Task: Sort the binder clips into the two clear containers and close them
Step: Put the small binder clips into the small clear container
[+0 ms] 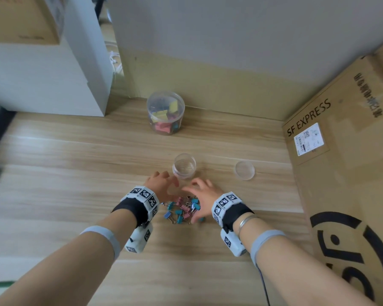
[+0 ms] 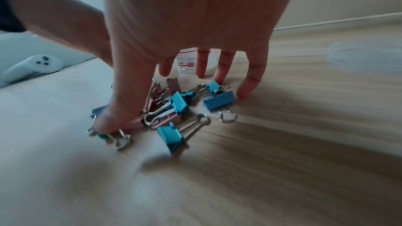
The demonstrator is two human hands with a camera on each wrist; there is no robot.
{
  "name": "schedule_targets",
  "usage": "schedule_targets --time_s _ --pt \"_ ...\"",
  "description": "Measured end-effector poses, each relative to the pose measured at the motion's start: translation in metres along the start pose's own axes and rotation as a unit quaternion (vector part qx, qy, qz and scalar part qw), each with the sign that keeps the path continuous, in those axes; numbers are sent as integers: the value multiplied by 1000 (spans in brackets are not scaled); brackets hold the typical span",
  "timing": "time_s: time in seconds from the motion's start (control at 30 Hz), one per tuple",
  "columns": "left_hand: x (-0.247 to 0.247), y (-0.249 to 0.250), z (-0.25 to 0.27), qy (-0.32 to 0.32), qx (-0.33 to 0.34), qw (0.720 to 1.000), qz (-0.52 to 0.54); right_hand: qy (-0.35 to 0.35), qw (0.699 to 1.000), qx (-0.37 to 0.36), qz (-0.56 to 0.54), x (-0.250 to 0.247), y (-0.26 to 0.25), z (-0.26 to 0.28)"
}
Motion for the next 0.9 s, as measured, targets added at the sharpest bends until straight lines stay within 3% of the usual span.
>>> schedule_targets --time_s 0.13,0.37,0.67,0.9 --pt "11 2 6 -32 -15 999 -13 11 998 -24 56 7 -2 -4" --pt "26 5 6 -42 16 998 -43 55 997 -53 -13 4 -2 -9" --pt "26 5 3 7 17 1000 -24 120 988 -13 -96 0 3 -3" --pt "24 2 0 -12 33 999 -5 145 975 15 -167 -12 9 6"
Point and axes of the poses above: each hand's wrist, its own z-axis away from the middle knuckle, its own x-axis out of the palm, y = z × x, the point moved 5 cm from there along -z, towards the middle knuckle, and after that the axes turned 9 degrees about z, right-handed, at the moved point
